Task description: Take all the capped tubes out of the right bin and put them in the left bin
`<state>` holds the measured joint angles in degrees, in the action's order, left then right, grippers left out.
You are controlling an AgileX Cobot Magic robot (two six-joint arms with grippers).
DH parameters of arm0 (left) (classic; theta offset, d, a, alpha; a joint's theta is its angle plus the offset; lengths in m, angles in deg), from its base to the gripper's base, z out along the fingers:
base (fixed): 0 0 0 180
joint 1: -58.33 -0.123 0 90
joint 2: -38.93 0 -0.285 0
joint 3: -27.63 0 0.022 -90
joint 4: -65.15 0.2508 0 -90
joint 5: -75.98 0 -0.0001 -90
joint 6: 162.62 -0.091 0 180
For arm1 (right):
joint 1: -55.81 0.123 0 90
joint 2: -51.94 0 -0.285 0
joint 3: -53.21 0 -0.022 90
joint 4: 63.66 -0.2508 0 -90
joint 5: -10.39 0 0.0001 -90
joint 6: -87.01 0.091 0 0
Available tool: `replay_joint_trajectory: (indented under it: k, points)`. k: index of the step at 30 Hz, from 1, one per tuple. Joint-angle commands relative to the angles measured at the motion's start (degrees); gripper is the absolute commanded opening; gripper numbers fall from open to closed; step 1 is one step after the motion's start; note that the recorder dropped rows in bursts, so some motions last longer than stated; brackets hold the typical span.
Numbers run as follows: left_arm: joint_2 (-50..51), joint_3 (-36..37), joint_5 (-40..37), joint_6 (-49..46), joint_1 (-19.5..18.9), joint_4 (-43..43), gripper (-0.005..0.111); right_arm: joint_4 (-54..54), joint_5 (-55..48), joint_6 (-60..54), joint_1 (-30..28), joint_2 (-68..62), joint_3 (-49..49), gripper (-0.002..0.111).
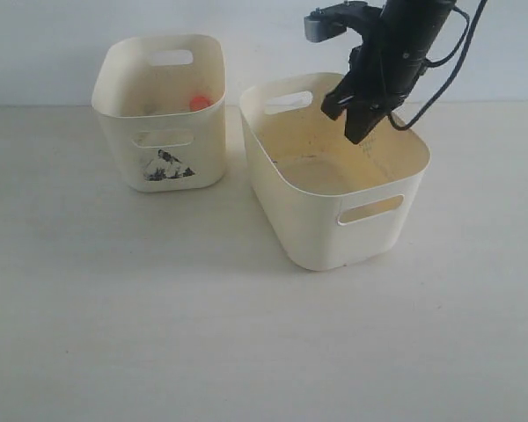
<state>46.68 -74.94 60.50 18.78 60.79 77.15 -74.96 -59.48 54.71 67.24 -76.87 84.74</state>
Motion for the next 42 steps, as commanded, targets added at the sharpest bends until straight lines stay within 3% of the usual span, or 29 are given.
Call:
replay_joint_trajectory:
  k: [1, 6, 17, 25, 28, 36, 39, 42]
  points:
    - [0.0, -0.2, 0.5, 0.8, 0.1, -0.2, 0.004, 1.5, -0.1, -16.5, 0.2, 0.4, -0.2, 0.000]
    - [0.0, -0.2, 0.5, 0.8, 0.1, -0.2, 0.004, 1.2, -0.1, -31.6, 0.2, 0.4, -0.2, 0.000]
    - [0.0, -0.2, 0.5, 0.8, 0.1, -0.2, 0.004, -2.2, -0.1, -40.5, 0.2, 0.3, -0.2, 0.000]
    - [0.0, -0.2, 0.5, 0.8, 0.1, -0.2, 0.004, -4.7, -0.1, -36.0, 0.7, 0.3, -0.2, 0.000]
    - [0.0, -0.2, 0.5, 0.8, 0.1, -0.2, 0.004, -4.4, -0.1, -23.6, 0.7, 0.5, -0.2, 0.000]
    - [0.0, -0.2, 0.5, 0.8, 0.1, -0.2, 0.004, 2.2, -0.1, -12.9, 2.5, 13.5, -0.4, 0.000]
    - [0.0, -0.2, 0.5, 0.8, 0.1, -0.2, 0.004, 2.5, -0.1, -14.1, 2.6, 21.1, -9.6, 0.000]
    - [0.0, -0.2, 0.5, 0.8, 0.1, -0.2, 0.004, 2.7, -0.1, -24.0, 2.6, 28.9, -21.9, 0.000]
